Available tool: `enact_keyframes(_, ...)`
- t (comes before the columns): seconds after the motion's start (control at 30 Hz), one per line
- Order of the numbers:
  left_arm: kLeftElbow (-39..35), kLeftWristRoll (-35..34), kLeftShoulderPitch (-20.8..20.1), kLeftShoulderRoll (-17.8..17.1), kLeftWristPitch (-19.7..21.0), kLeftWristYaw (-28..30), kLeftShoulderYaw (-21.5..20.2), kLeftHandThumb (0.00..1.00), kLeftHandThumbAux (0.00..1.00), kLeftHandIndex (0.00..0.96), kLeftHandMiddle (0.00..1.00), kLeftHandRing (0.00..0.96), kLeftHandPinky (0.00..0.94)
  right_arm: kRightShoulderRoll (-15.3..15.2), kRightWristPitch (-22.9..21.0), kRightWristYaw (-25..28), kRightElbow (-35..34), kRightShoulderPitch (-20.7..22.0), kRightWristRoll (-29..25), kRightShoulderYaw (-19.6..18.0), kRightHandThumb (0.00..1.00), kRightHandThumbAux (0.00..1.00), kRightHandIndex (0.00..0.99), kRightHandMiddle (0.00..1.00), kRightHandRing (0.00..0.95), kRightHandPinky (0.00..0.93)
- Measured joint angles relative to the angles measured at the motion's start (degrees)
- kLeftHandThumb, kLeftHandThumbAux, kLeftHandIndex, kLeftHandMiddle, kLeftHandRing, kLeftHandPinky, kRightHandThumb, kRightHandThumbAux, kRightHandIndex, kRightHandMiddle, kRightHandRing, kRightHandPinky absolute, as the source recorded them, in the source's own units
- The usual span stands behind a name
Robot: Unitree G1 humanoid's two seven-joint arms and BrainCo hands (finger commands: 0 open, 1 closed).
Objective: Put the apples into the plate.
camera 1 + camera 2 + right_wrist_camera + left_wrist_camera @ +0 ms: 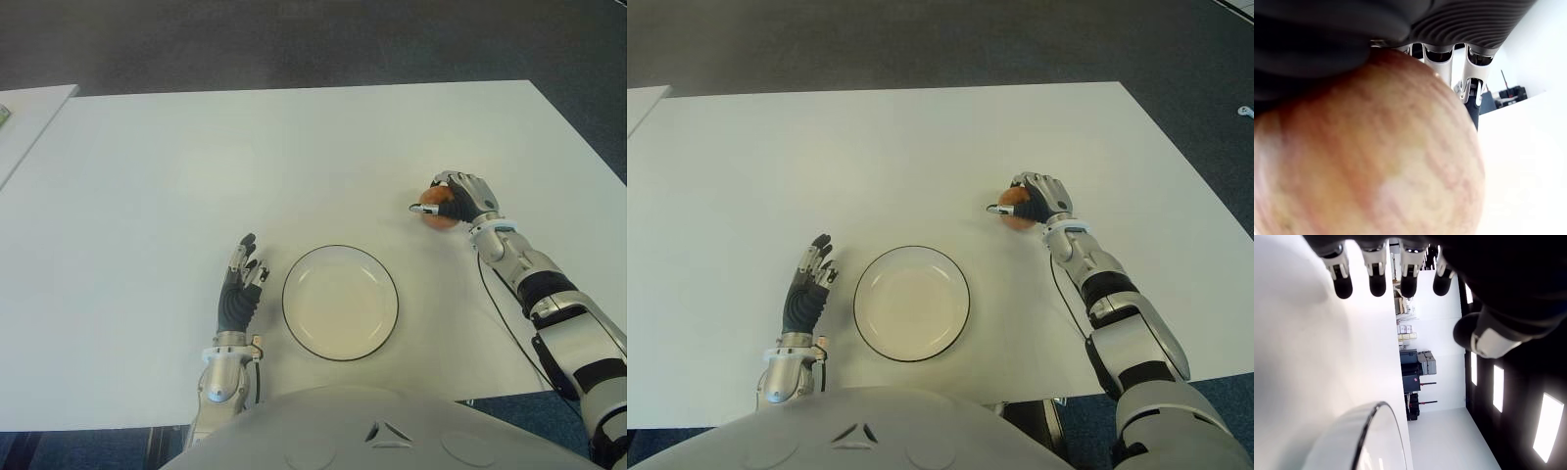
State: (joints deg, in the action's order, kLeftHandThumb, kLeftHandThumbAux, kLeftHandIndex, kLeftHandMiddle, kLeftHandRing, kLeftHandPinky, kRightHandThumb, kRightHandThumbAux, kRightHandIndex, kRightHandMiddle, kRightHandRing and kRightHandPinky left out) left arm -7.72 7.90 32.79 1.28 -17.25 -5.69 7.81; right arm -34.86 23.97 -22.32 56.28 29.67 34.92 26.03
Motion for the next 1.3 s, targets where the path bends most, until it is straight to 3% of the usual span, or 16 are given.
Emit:
enact_keyframes(0.3, 0.00, 0.09, -0.03, 0.29, 0.03, 0.00, -0.02, 0.043, 0.491, 0.000, 0.000, 0.000, 0.000, -1.74, -2.26, 5.56, -10.08, -2.98, 0.21, -2.10, 0.708, 0.721, 0.440, 0.711, 0.673, 0.634)
enact_keyframes(1.3, 0.01, 1.22, -0.06, 1.12, 0.37, -0.67, -0.03, 0.033, 0.482, 0.000, 0.000, 0.000, 0.000, -4.11, -3.84, 10.09, -27.67, -6.60, 1.58, -9.38, 0.706, 0.720, 0.442, 0.762, 0.736, 0.701)
